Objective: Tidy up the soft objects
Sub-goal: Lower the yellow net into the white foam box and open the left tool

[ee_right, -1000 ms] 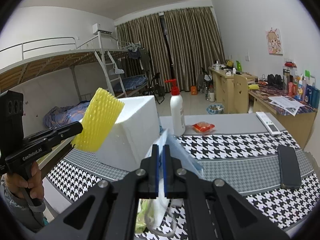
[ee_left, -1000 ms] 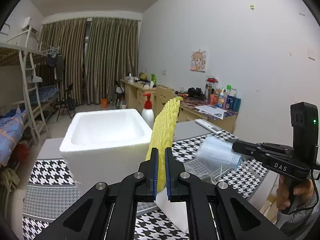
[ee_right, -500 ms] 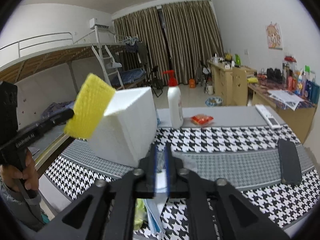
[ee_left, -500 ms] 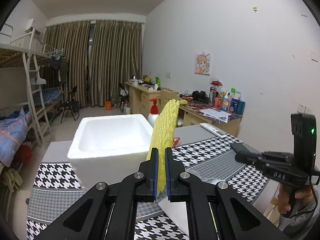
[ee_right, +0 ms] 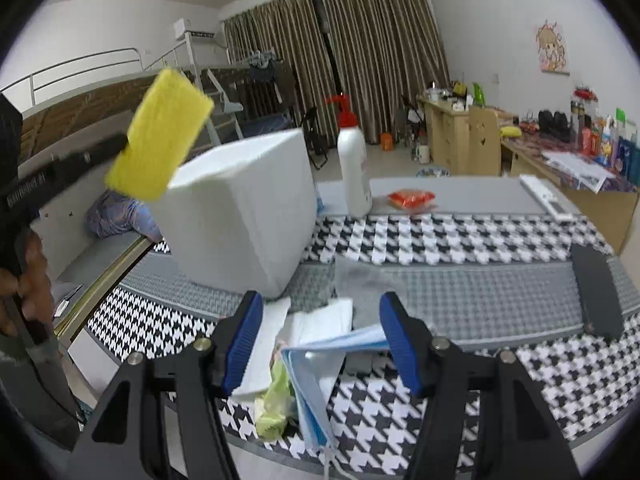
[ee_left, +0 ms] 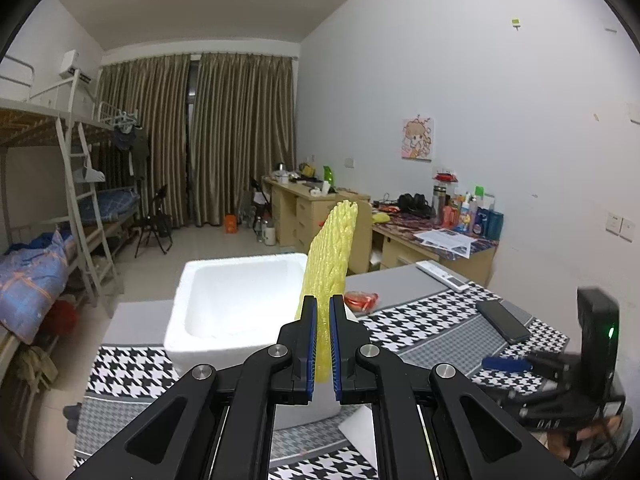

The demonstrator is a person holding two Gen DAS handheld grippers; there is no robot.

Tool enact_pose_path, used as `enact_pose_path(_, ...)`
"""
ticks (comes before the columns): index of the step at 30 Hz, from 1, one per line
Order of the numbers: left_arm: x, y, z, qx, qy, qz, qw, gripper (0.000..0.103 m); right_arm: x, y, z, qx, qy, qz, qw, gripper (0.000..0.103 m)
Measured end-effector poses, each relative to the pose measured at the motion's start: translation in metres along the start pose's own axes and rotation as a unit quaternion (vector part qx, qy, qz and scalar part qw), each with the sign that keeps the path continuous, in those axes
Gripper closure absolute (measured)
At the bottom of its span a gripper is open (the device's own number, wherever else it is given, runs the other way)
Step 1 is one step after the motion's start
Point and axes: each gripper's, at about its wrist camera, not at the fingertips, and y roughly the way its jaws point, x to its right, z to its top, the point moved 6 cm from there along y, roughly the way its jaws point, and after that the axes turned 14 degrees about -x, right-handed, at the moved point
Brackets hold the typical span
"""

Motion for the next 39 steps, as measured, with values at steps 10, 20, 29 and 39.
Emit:
enact_pose_path(10,-0.018,-0.003,0.019,0.019,-0.013,0.022,0.9995,0.096,0.0,0.024,-0.015,-0.039,0.009,0.005,0.999,0.038)
enact_pose_path(20,-0.027,0.005,0.022,0.016,-0.02,0.027,0.9993,0.099,-0.003,0.047,-0.025,-0.076,0.009,0.019,0.997,0.067)
enact_pose_path(29,-0.034,0.011,0.021,0.008,-0.02,0.025,0.9994,0.101,-0.004,0.041,-0.021,-0.061,0.002,0.018,0.998,0.1)
enact_pose_path(39,-0.038,0.014,0.017,0.002,-0.029,0.037,0.9989,0.101,0.004,0.015,-0.003,-0.013,0.015,0.015,1.0,0.1)
